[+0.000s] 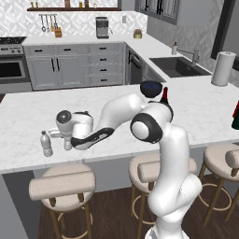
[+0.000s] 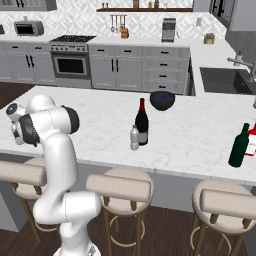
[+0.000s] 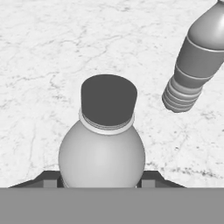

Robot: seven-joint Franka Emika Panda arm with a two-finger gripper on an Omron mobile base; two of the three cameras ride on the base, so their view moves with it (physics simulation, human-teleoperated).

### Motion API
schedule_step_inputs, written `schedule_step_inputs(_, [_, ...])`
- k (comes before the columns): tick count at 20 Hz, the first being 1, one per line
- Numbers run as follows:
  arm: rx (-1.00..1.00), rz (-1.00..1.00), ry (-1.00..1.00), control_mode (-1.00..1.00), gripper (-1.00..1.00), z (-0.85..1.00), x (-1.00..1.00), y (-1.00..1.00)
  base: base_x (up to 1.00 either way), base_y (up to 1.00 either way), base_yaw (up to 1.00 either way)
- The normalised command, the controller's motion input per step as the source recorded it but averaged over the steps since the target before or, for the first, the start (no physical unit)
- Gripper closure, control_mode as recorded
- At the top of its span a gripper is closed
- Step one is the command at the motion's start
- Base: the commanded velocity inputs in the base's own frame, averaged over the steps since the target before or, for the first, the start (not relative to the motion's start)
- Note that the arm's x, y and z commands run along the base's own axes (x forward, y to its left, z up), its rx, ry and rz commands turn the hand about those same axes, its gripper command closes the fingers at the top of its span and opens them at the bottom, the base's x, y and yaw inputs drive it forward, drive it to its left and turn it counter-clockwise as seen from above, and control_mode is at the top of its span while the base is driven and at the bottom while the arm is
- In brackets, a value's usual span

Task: Move the plastic bottles in the middle to the plastics group, and the glass bottles in the middle to the glass group.

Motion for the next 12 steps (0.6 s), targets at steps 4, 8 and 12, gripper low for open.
schedule_step_inputs(4, [0.00,-0.03,0.00,-1.00,1.00,-0.23,-0.32,0.02,0.00,0.00,0.00])
schedule_step_inputs(8, [-0.04,-0.03,-0.06,-1.00,1.00,-0.15,-0.05,-0.01,0.00,0.00,0.00])
schedule_step_inputs(12, [-0.06,-0.04,-0.13,-1.00,1.00,0.00,0.10,-0.02,0.00,0.00,0.00])
